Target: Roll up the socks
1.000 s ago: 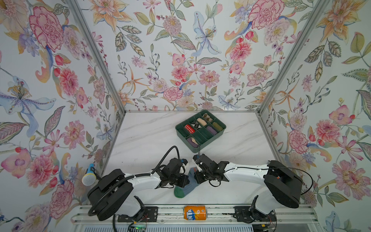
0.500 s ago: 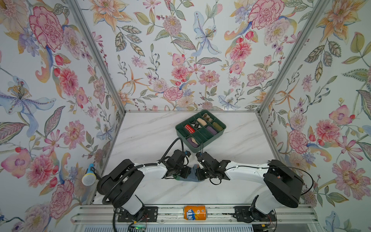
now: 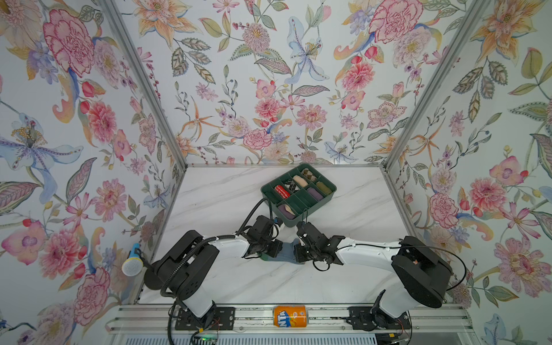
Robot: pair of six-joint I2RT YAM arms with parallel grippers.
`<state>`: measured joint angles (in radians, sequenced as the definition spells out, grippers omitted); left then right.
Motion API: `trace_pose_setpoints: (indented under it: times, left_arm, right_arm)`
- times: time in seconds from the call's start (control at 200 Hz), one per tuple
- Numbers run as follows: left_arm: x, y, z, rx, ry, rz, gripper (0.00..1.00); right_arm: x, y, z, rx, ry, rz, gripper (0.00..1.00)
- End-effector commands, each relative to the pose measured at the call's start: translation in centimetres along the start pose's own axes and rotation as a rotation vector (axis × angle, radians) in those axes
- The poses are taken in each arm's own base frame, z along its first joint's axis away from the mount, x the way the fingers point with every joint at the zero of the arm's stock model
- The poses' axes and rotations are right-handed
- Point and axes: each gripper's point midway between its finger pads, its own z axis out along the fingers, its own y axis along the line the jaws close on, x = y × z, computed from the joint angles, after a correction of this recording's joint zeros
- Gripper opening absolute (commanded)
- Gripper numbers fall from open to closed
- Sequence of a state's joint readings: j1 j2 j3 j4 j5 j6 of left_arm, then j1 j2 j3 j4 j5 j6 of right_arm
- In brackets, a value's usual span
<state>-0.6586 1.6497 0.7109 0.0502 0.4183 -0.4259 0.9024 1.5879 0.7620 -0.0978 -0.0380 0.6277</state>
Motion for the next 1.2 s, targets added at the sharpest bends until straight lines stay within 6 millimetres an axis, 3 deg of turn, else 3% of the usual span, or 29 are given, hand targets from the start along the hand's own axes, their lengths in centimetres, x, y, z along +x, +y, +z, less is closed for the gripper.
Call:
trace_pose_setpoints:
  times: [0.0, 0.22, 0.415, 0.595, 0.791, 1.011, 1.196]
  left_arm:
    - [3.5, 3.7, 0.2, -0.122, 0.101, -0.059, 0.00]
    - [-2.9, -0.3, -2.3, 0.025, -0.089, -0.042, 0.00]
    - [-5.8, -3.0, -3.0, 0.138, -0.162, -0.029, 0.00]
    - [-6.1, -5.7, -1.6, 0.223, -0.158, -0.015, 0.00]
    - [-5.4, -7.1, 0.2, 0.272, -0.123, -0.018, 0.00]
    - [-4.4, -7.8, 1.1, 0.293, -0.085, -0.020, 0.00]
    - [-2.5, -7.0, 2.6, 0.254, -0.015, -0.020, 0.00]
  right_arm:
    - [6.2, -4.2, 0.9, 0.122, 0.207, -0.005, 0.12]
    - [6.6, -3.6, 1.2, 0.082, 0.222, 0.024, 0.12]
    - [6.7, -3.3, 1.5, 0.038, 0.224, 0.069, 0.12]
    - [7.0, -3.4, 1.4, 0.030, 0.228, 0.081, 0.12]
    - [6.7, -3.4, 1.2, 0.025, 0.217, 0.082, 0.12]
    - [6.7, -3.6, 1.1, 0.023, 0.212, 0.085, 0.12]
    - [6.6, -3.7, 1.0, 0.024, 0.206, 0.084, 0.12]
